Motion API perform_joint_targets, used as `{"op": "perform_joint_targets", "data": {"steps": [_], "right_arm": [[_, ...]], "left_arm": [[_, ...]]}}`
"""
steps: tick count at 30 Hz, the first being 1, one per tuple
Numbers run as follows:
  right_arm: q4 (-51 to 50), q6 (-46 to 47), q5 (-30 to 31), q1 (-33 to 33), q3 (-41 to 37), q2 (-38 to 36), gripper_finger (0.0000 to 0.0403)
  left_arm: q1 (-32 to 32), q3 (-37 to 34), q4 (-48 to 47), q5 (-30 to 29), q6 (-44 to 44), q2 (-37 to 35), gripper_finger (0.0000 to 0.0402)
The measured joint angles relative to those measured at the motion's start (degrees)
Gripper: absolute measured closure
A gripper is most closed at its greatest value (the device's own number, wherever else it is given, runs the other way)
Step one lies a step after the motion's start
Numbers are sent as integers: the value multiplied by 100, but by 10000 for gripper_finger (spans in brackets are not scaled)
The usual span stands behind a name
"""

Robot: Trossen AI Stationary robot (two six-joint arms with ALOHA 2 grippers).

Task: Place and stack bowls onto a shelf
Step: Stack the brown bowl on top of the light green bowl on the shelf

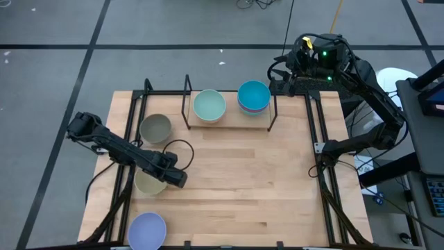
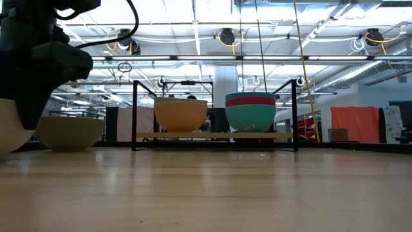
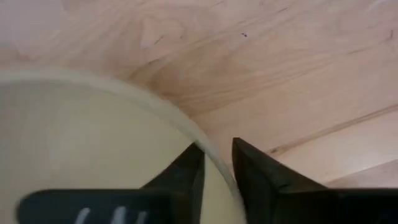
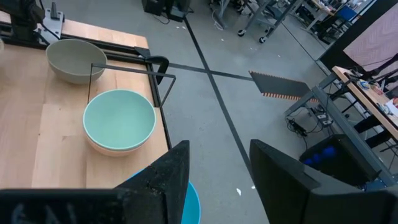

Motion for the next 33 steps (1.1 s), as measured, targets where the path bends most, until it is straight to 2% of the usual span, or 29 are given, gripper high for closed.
{"op": "perform_joint_targets", "data": {"steps": [4, 11, 15, 21, 24, 29, 33], "right_arm": [[-1, 0, 0, 0, 0, 0, 241], [-2, 0, -2, 0, 0, 0, 241], [-4, -15, -2, 0, 0, 0, 241], [-4, -288, -2, 0, 0, 0, 241], [-4, -310, -2, 0, 0, 0, 241], [-4, -312, -2, 0, 0, 0, 241], [-4, -317, -2, 0, 0, -9, 241]], "left_arm": [[0, 13, -133, -45, 191, -14, 386], [0, 96, -617, 68, 625, -44, 392], [44, 467, -1004, 166, 922, -230, 392], [260, 1674, -2945, -124, 1706, -276, 393], [472, 2366, -3627, -373, 2162, -280, 393], [909, 3376, -3636, -883, 2877, -313, 393], [1408, 3919, -3644, -1063, 3555, -286, 393]]}}
